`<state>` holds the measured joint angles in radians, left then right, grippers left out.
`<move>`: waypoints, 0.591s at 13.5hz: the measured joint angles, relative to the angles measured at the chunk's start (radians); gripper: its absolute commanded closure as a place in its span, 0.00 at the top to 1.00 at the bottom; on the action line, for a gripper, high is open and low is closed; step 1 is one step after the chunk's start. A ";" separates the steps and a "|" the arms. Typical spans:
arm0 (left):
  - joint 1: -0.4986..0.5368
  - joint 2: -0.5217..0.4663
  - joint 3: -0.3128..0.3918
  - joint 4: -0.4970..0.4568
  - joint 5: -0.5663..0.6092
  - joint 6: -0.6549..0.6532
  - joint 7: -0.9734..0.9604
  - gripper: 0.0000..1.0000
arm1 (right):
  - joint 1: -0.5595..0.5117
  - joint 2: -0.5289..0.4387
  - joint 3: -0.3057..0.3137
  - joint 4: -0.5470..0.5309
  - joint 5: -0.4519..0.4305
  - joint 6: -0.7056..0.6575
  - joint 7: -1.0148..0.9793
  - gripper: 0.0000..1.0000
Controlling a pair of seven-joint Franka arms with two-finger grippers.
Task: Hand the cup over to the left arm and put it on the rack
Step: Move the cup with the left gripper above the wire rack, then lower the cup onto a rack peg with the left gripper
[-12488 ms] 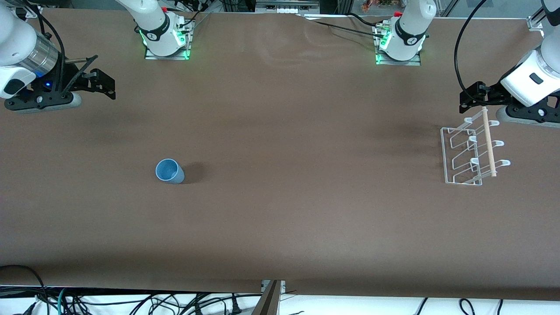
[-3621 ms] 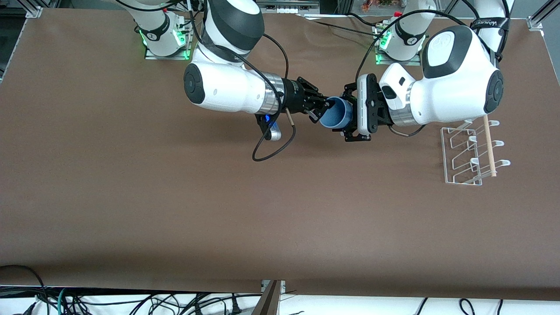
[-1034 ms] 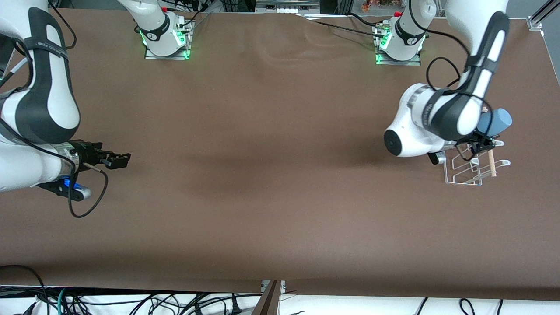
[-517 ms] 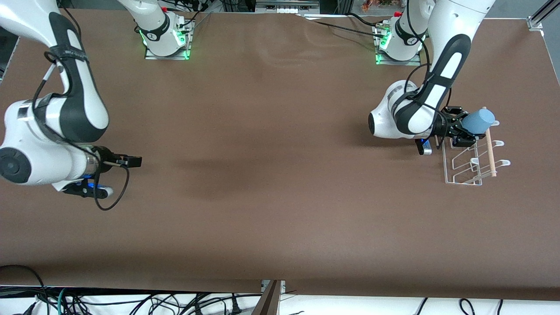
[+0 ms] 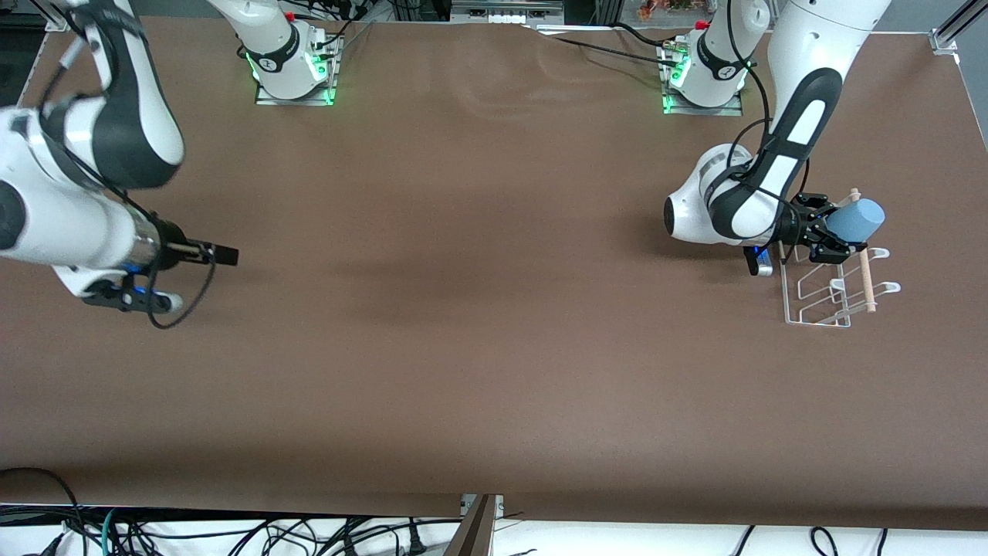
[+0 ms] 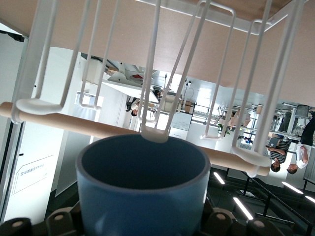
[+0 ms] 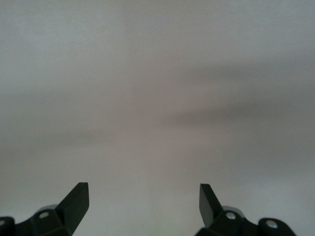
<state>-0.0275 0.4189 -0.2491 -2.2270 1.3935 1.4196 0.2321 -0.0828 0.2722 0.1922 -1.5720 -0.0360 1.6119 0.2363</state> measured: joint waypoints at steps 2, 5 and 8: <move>0.007 0.004 0.000 -0.004 0.002 0.002 -0.010 0.21 | 0.000 -0.040 0.004 0.074 0.004 -0.105 -0.001 0.99; 0.008 0.010 0.000 -0.004 0.002 0.003 -0.019 1.00 | 0.000 -0.050 0.005 0.162 0.019 -0.163 -0.003 0.99; 0.008 0.012 0.000 -0.005 0.002 0.003 -0.062 1.00 | 0.007 -0.041 0.009 0.174 0.020 -0.166 -0.005 0.99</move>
<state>-0.0198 0.4306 -0.2495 -2.2316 1.3957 1.4228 0.1700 -0.0761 0.2309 0.2008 -1.3984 -0.0158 1.4461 0.2317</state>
